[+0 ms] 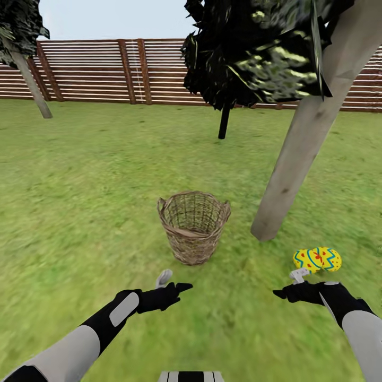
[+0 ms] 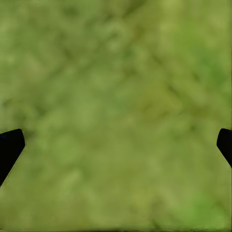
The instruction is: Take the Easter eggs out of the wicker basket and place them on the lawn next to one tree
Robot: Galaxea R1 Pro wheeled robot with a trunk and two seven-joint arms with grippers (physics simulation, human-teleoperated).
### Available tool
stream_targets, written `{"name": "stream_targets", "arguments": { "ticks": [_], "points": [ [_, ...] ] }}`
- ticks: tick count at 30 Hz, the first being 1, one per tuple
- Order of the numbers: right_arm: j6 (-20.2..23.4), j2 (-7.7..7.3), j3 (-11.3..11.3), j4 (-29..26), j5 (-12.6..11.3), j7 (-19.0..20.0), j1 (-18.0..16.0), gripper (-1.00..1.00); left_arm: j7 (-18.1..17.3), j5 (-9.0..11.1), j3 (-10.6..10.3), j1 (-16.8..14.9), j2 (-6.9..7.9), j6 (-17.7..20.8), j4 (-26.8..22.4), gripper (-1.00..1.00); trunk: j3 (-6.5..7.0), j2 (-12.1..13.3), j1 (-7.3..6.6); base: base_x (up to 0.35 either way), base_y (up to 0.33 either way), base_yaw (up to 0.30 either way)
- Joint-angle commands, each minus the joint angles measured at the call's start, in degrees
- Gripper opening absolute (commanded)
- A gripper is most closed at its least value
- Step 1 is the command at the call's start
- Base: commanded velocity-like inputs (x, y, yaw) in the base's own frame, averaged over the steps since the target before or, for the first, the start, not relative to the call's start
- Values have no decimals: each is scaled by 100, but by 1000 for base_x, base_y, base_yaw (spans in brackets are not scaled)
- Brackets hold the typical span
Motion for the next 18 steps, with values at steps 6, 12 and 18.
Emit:
{"name": "stream_targets", "arguments": {
  "ticks": [6,12,18],
  "points": [
    [47,5,-48,-12,21,40,-5,100,-8,33,-29,-3,7,5,-1,100,30,-2,-1,0,316,-256],
    [47,5,-48,-12,20,40,-5,100,-8,34,-23,-3,18,1,3,100,64,-2,-1,0,316,-256],
    [47,5,-48,-12,20,40,-5,100,-8,36,-22,-3,24,-2,0,100,99,-2,-1,0,316,-256]
  ]
}}
